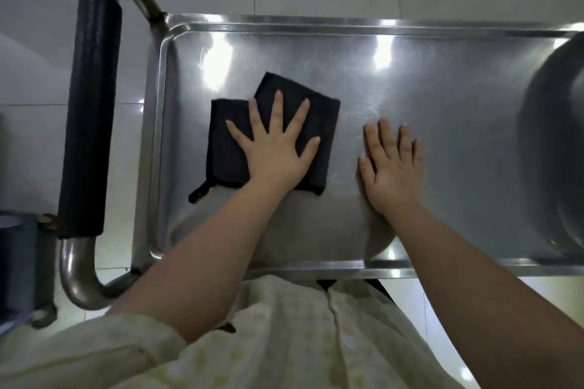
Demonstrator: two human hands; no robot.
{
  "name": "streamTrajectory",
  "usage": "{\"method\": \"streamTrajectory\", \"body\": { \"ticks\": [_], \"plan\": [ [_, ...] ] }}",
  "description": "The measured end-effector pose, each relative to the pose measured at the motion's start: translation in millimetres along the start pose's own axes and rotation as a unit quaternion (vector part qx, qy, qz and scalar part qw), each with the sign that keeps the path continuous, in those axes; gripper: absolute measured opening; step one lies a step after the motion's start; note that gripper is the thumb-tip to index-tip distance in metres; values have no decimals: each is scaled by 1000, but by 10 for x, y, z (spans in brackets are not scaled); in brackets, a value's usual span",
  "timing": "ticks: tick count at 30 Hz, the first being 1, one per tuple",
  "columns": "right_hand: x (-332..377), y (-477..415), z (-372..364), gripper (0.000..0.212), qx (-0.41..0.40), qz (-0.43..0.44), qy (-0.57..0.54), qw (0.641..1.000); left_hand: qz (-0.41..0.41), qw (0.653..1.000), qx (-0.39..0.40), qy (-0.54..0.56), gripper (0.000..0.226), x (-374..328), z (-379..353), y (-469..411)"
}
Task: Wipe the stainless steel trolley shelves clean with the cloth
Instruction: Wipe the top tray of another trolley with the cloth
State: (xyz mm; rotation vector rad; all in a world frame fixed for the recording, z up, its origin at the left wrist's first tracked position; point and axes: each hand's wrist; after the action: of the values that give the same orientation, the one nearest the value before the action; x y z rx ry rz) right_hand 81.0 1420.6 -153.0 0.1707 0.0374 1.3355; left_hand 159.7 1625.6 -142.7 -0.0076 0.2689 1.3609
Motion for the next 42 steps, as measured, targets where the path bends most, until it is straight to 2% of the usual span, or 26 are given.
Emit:
{"method": "streamTrajectory", "body": {
  "ticks": [3,6,8,11,15,19,24,27,31,38,42],
  "plan": [
    [-8,13,54,63,4,9,-19,1000,-31,1000,1,-3,68,-158,-156,981],
    [-104,-52,129,60,14,52,-45,998,-26,999,10,-23,68,-284,-292,1663],
    [-300,-214,198,62,15,85,-60,994,-5,999,17,-30,67,-321,-322,1771],
    [-782,-459,244,64,26,71,-33,997,10,999,20,-39,66,-366,-319,1696],
    [-1073,-446,168,64,2,47,-5,999,6,999,1,-35,66,-417,-268,1247],
    [-1071,-459,148,63,-4,51,-13,999,15,999,-24,-23,67,-575,-175,213],
    [-1091,-481,127,63,0,48,0,999,33,999,-16,-9,67,-888,-62,-1094],
    [-1114,-518,124,63,10,44,3,999,40,999,-18,-6,67,-1017,-58,-1321],
    [-1135,-525,119,63,16,51,12,998,10,1000,-26,3,67,-1088,-157,-759],
    [-1125,-529,170,63,17,58,-12,998,-54,998,-3,-29,70,-1216,-435,1206],
    [-1312,-554,270,66,23,71,-35,997,-42,998,7,-41,70,-1235,-471,1343]
  ]
}}
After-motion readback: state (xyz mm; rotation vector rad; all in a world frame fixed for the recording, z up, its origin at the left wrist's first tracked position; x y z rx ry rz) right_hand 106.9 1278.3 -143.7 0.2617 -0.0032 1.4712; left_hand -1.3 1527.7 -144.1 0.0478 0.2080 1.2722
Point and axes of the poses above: each hand's wrist, its own y-axis away from the middle knuckle, its own z-axis out of the back of the hand, x = y × z, and after that the axes turned 7 degrees about -x, right-handed
